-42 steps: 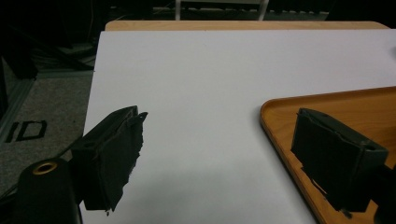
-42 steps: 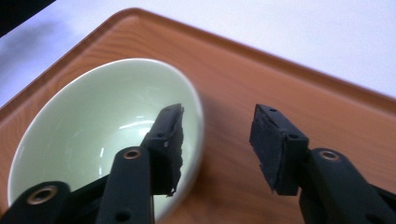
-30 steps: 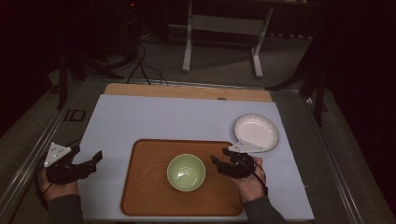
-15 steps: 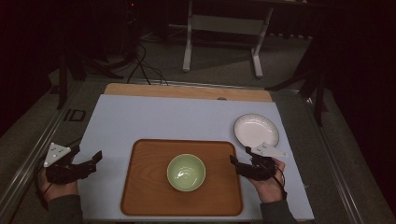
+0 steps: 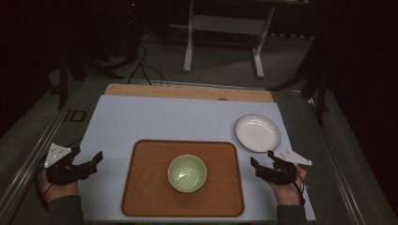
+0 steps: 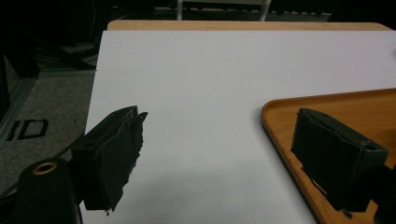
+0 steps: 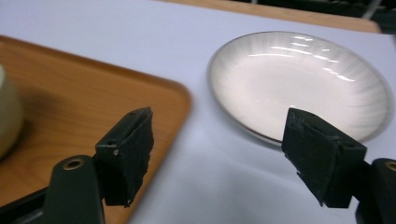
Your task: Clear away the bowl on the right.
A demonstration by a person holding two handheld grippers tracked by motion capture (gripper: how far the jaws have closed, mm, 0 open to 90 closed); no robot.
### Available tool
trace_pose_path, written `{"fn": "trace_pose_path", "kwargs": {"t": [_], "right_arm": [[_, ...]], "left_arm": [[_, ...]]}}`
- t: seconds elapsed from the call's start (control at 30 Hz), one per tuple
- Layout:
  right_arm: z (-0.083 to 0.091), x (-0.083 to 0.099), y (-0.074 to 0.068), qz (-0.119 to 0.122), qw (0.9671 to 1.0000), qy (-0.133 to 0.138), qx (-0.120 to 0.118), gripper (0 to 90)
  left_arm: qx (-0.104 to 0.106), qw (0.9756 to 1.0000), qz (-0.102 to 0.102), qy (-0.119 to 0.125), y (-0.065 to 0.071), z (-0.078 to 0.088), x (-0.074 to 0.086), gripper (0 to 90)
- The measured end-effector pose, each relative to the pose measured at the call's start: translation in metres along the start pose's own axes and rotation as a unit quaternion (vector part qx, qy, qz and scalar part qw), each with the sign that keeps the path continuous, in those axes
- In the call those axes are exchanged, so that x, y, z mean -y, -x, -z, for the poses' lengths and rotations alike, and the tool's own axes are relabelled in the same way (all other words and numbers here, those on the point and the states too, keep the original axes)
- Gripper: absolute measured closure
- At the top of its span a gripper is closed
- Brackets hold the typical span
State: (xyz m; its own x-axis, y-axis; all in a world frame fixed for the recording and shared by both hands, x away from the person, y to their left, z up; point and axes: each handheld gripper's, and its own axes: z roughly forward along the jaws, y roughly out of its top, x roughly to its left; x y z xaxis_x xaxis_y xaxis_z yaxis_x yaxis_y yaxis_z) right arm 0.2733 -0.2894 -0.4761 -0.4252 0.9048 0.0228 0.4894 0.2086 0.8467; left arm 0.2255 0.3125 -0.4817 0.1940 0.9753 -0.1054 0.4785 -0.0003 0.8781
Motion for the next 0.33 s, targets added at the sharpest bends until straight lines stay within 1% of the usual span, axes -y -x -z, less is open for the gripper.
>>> {"fn": "trace_pose_path", "kwargs": {"t": [0.13,0.2,0.33], "right_arm": [[0.007,0.005,0.012,-0.005,0.9997,0.016,0.018,23.3],[0.010,0.006,0.015,0.000,0.9994,0.025,0.026,22.9],[0.013,0.007,0.018,0.002,0.9991,0.032,0.027,22.7]], "left_arm": [[0.001,1.0000,-0.001,-0.001,0.001,-0.001,0.000,16.2],[0.001,1.0000,-0.002,-0.002,0.001,-0.001,0.000,16.2],[0.002,1.0000,-0.003,-0.005,0.001,-0.002,0.000,16.2]]}}
